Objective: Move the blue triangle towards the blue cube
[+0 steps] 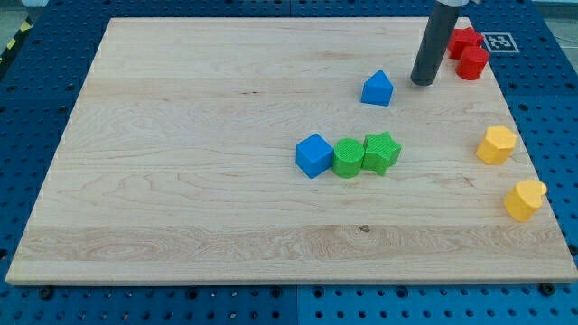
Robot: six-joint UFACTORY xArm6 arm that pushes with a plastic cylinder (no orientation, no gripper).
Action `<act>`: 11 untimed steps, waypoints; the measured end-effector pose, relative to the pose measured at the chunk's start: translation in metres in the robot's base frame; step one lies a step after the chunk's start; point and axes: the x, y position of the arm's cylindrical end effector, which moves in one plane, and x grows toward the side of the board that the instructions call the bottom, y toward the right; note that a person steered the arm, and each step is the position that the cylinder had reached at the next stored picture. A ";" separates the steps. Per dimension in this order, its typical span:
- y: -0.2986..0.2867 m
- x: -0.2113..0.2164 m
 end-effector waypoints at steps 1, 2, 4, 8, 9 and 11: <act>0.000 0.002; 0.000 0.012; -0.052 0.031; -0.095 0.004; -0.101 0.007; -0.144 0.007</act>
